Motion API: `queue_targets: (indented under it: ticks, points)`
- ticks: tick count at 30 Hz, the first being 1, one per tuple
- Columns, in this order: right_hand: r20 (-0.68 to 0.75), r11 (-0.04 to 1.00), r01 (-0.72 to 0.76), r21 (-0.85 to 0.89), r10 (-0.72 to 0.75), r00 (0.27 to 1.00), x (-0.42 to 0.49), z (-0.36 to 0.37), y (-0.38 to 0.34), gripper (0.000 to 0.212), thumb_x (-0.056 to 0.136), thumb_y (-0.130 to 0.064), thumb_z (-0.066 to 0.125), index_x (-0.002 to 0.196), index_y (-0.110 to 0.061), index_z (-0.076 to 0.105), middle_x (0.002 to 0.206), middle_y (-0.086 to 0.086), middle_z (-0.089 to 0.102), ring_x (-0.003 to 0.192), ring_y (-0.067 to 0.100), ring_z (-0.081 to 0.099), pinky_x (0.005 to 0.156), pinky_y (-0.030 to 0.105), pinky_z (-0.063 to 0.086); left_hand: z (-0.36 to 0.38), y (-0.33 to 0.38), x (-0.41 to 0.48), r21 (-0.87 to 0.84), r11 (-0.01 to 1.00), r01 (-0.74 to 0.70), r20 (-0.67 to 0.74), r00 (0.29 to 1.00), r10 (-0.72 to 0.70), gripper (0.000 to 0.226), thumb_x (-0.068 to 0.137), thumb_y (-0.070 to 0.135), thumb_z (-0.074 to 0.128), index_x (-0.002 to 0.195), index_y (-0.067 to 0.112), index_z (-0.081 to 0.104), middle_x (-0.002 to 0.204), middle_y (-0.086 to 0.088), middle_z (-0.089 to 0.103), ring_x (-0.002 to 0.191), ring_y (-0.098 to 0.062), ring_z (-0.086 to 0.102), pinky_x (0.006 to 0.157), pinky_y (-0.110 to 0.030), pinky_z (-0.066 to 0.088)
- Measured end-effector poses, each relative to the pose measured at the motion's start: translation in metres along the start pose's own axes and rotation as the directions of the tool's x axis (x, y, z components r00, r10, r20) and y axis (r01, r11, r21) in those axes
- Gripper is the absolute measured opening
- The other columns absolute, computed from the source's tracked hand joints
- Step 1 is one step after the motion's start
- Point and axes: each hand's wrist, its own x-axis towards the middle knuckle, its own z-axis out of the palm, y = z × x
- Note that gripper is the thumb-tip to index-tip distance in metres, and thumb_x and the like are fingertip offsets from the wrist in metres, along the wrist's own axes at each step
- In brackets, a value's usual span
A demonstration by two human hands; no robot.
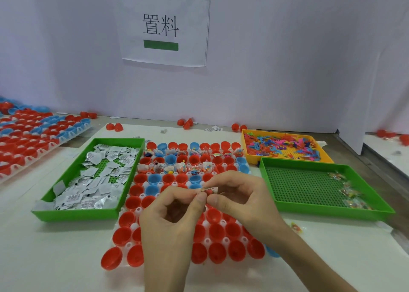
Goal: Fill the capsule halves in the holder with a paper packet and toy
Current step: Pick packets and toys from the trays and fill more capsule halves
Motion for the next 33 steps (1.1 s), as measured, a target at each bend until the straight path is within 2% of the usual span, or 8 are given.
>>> queue_targets:
  ticks: [7,10,12,17,20,24,28,33]
  points:
    - [-0.057,0.977,-0.011,-0.213,-0.001,0.998,0.015,-0.024,-0.005,0.014,0.080,-0.012,0.079,0.087,-0.024,0.079,0.087,-0.002,0.077,0.084,0.017,0.074,0.078,0.027,0.059,0.000,0.005,0.001,0.006,1.000,0.030,0.078,0.996,-0.030,0.013,0.078,0.025,0.072,0.084,0.036,0.077,0.084,0.005,0.077,0.079,-0.012,0.074,0.071,-0.015,0.055]
    - [-0.155,0.774,-0.028,-0.633,-0.092,0.984,0.041,-0.043,0.004,0.018,0.080,-0.015,0.081,0.083,-0.032,0.078,0.077,-0.016,0.073,0.078,0.003,0.068,0.073,0.011,0.051,-0.007,0.007,0.004,0.047,0.999,0.009,-0.010,1.000,-0.009,0.025,0.089,0.004,0.067,0.082,0.027,0.076,0.085,0.005,0.077,0.075,-0.012,0.074,0.069,-0.015,0.055]
    - [-0.182,0.652,-0.108,-0.750,-0.047,0.982,0.057,-0.051,0.015,0.012,0.082,-0.019,0.080,0.087,-0.029,0.079,0.074,-0.020,0.070,0.073,-0.001,0.065,0.070,0.009,0.049,-0.013,0.008,0.005,0.059,0.998,0.016,-0.047,0.999,-0.013,0.026,0.090,0.000,0.065,0.082,0.022,0.075,0.083,0.005,0.076,0.073,-0.013,0.073,0.068,-0.014,0.055]
    - [-0.169,0.492,-0.194,-0.848,0.095,0.981,0.078,-0.055,0.043,0.009,0.086,-0.021,0.075,0.093,-0.026,0.079,0.074,-0.022,0.062,0.069,-0.007,0.058,0.066,0.004,0.042,-0.020,0.012,0.007,0.047,0.999,0.004,-0.064,0.998,-0.001,0.019,0.089,-0.002,0.064,0.085,0.014,0.073,0.082,0.005,0.076,0.069,-0.012,0.073,0.060,-0.010,0.052]
    - [-0.156,0.468,-0.209,-0.858,0.149,0.976,0.081,-0.052,0.050,0.011,0.085,-0.020,0.074,0.090,-0.028,0.078,0.075,-0.021,0.064,0.071,-0.005,0.059,0.082,0.025,0.057,-0.023,0.011,0.010,0.049,0.999,-0.001,-0.077,0.997,0.005,0.022,0.089,-0.004,0.063,0.084,0.015,0.072,0.081,0.005,0.076,0.067,-0.012,0.073,0.060,-0.010,0.052]
    - [-0.115,0.447,-0.177,-0.877,0.163,0.980,0.085,-0.047,0.055,0.006,0.086,-0.028,0.073,0.089,-0.031,0.077,0.077,-0.023,0.063,0.079,-0.002,0.060,0.103,0.046,0.047,-0.027,0.009,0.012,0.058,0.998,-0.011,-0.107,0.994,0.017,0.023,0.089,-0.005,0.063,0.083,0.015,0.072,0.081,0.004,0.076,0.065,-0.010,0.072,0.059,-0.011,0.053]
    - [-0.083,0.372,-0.157,-0.915,0.208,0.975,0.091,-0.042,0.059,0.007,0.089,-0.029,0.070,0.091,-0.032,0.077,0.082,-0.020,0.066,0.087,0.001,0.058,0.110,0.046,0.038,-0.028,0.007,0.013,0.072,0.997,-0.008,-0.117,0.993,0.017,0.024,0.089,-0.003,0.063,0.083,0.018,0.072,0.081,0.007,0.075,0.065,-0.008,0.071,0.059,-0.011,0.053]
    - [-0.045,0.415,-0.169,-0.894,0.291,0.956,0.105,-0.037,0.055,0.010,0.084,-0.015,0.076,0.089,-0.022,0.080,0.081,-0.014,0.069,0.076,0.000,0.058,0.094,0.037,0.055,-0.035,0.005,0.014,0.077,0.997,-0.031,-0.130,0.991,0.041,0.021,0.089,-0.001,0.065,0.084,0.018,0.073,0.079,0.006,0.075,0.066,-0.009,0.071,0.062,-0.012,0.055]
